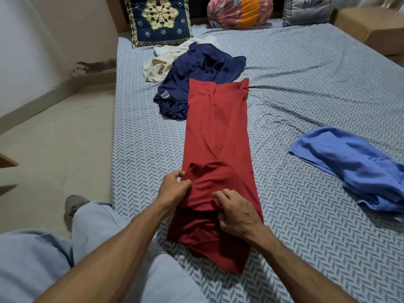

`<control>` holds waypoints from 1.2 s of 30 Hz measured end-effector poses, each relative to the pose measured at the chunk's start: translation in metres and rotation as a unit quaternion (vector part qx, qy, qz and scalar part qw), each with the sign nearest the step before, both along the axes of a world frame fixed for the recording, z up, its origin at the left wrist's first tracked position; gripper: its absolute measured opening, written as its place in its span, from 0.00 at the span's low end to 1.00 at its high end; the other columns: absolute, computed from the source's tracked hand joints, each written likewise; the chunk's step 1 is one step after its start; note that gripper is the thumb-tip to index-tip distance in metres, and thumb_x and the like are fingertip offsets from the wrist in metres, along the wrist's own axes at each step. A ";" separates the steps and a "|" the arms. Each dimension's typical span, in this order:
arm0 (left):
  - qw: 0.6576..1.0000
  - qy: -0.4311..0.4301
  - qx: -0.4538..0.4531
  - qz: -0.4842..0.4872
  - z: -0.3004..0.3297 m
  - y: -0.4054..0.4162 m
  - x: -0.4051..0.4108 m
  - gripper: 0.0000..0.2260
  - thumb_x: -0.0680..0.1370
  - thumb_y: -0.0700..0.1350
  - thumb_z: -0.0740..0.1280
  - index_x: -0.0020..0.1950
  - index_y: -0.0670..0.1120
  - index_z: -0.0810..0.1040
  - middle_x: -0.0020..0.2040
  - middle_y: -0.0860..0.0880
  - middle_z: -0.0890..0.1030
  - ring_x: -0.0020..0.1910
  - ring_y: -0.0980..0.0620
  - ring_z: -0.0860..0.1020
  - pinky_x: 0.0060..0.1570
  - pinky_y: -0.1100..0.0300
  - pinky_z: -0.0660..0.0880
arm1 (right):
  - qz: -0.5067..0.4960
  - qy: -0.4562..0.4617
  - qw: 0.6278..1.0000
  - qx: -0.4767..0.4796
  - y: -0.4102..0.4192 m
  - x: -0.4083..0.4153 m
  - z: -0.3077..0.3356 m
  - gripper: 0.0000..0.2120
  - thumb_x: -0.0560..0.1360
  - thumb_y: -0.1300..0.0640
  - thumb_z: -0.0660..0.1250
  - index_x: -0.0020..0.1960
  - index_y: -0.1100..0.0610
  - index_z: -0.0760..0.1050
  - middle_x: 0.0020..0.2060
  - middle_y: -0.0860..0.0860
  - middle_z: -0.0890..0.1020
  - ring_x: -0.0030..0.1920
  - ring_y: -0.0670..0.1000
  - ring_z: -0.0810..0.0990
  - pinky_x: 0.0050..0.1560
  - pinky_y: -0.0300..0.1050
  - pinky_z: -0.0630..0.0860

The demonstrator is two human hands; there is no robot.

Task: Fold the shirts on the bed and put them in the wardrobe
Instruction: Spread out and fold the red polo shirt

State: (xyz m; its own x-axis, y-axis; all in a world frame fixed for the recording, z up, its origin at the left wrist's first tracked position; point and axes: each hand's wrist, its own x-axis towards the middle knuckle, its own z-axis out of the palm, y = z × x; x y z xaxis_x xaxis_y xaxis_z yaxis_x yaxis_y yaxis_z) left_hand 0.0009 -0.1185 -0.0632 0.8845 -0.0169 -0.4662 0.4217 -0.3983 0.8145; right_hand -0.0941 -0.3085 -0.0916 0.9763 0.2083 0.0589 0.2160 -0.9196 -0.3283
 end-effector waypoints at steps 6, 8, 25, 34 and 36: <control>0.948 -0.047 0.293 -0.115 -0.019 -0.002 0.004 0.20 0.71 0.54 0.69 0.60 0.50 0.72 0.53 0.46 0.80 0.54 0.41 0.80 0.53 0.48 0.79 | 0.011 0.072 0.997 0.006 -0.015 -0.004 -0.005 0.23 0.68 0.46 0.59 0.62 0.46 0.70 0.49 0.45 0.75 0.50 0.52 0.78 0.45 0.50 0.78; 0.898 -0.178 0.368 -0.160 -0.013 -0.016 0.012 0.24 0.72 0.56 0.68 0.66 0.48 0.73 0.59 0.44 0.77 0.60 0.41 0.75 0.59 0.47 0.74 | -0.019 0.085 0.994 0.061 -0.021 0.000 0.001 0.21 0.69 0.41 0.62 0.60 0.45 0.72 0.46 0.43 0.79 0.47 0.49 0.80 0.47 0.48 0.78; 0.952 0.143 -0.054 -0.266 -0.037 -0.077 0.145 0.13 0.70 0.50 0.80 0.49 0.45 0.87 0.31 0.45 0.78 0.19 0.54 0.65 0.20 0.68 0.57 | -0.316 0.091 0.944 0.024 -0.100 0.321 0.007 0.26 0.73 0.48 0.69 0.66 0.60 0.72 0.62 0.61 0.79 0.63 0.63 0.77 0.61 0.51 0.74; 0.912 0.223 -0.046 -0.342 -0.044 -0.075 0.161 0.06 0.71 0.42 0.78 0.42 0.42 0.84 0.26 0.44 0.73 0.16 0.55 0.62 0.21 0.68 0.54 | -0.395 0.057 0.911 -0.103 -0.129 0.416 -0.003 0.34 0.73 0.56 0.75 0.73 0.60 0.63 0.69 0.58 0.66 0.69 0.60 0.68 0.57 0.57 0.77; 0.912 0.227 -0.042 -0.340 -0.047 -0.075 0.162 0.05 0.71 0.42 0.78 0.41 0.41 0.84 0.26 0.43 0.74 0.17 0.54 0.62 0.22 0.66 0.55 | -0.392 0.020 0.911 -0.126 -0.136 0.429 -0.004 0.24 0.76 0.60 0.70 0.70 0.59 0.70 0.70 0.56 0.66 0.69 0.59 0.67 0.55 0.56 0.77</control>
State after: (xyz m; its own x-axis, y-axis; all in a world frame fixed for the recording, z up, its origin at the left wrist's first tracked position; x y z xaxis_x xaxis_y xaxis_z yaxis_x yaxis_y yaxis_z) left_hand 0.1632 -0.1931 -0.1107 0.3723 -0.5420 -0.7534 0.4013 -0.6380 0.6572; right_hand 0.3353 -0.4444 -0.0952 0.8311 -0.5520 0.0670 -0.5472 -0.8333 -0.0779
